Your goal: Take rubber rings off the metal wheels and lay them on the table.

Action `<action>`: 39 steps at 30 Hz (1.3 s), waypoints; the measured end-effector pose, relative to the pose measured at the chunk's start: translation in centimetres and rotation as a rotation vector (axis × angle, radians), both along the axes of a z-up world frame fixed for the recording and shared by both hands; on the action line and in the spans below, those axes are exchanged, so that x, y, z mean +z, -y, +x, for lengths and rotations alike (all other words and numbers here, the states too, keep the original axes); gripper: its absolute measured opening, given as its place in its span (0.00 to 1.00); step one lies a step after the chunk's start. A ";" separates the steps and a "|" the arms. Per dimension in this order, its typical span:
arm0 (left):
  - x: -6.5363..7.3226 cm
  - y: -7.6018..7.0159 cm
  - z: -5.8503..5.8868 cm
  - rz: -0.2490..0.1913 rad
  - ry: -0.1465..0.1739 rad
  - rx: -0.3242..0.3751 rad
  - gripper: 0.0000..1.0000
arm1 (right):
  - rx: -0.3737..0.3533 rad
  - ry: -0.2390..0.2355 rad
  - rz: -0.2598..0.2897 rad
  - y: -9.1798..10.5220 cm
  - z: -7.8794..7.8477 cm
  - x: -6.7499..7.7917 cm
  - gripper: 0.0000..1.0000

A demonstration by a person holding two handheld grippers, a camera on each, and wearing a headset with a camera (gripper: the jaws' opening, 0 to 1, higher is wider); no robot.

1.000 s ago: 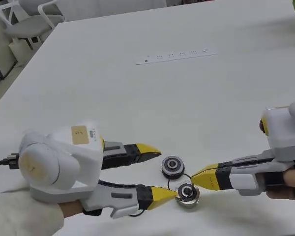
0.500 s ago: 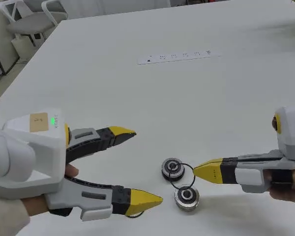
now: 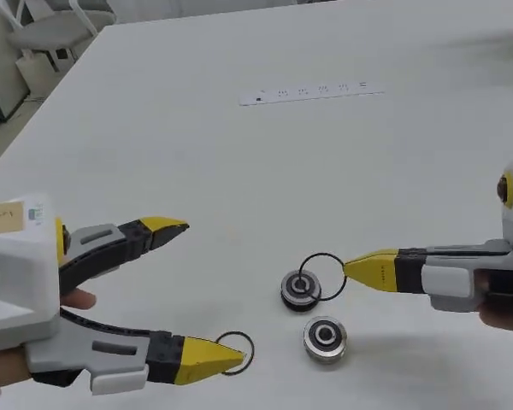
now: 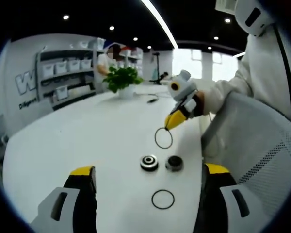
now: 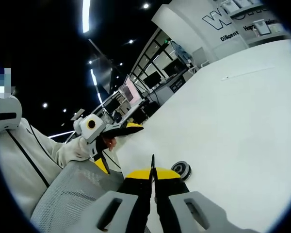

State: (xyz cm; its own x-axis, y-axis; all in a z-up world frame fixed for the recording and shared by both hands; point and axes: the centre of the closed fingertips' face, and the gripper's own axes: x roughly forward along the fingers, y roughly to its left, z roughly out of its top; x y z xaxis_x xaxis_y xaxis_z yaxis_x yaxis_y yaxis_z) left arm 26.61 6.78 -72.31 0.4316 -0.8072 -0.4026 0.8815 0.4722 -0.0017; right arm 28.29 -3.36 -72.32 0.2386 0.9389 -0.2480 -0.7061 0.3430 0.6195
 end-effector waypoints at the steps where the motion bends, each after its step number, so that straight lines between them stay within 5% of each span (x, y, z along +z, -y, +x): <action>1: -0.2 -0.1 -0.1 0.004 -0.005 0.001 0.95 | 0.001 0.000 -0.001 0.0 0.0 0.1 0.00; 10: -1.6 -0.1 -0.9 0.032 -0.043 -0.019 0.99 | 0.043 0.005 -0.001 -1.2 -0.2 2.0 0.00; 14: -1.7 -0.1 -1.1 0.036 -0.043 -0.024 0.99 | 0.075 0.028 0.007 -2.3 -0.3 3.4 0.00; 25: -1.9 0.0 -1.4 0.033 -0.051 -0.029 0.99 | 0.158 0.037 -0.013 -5.5 -0.7 4.5 0.00; 30: -1.9 0.0 -1.4 0.033 -0.051 -0.031 0.99 | 0.191 0.042 -0.042 -6.7 -0.9 4.0 0.00; 39: -2.1 0.1 -1.6 0.033 -0.056 -0.040 0.98 | 0.268 0.014 -0.125 -8.6 -2.0 0.7 0.00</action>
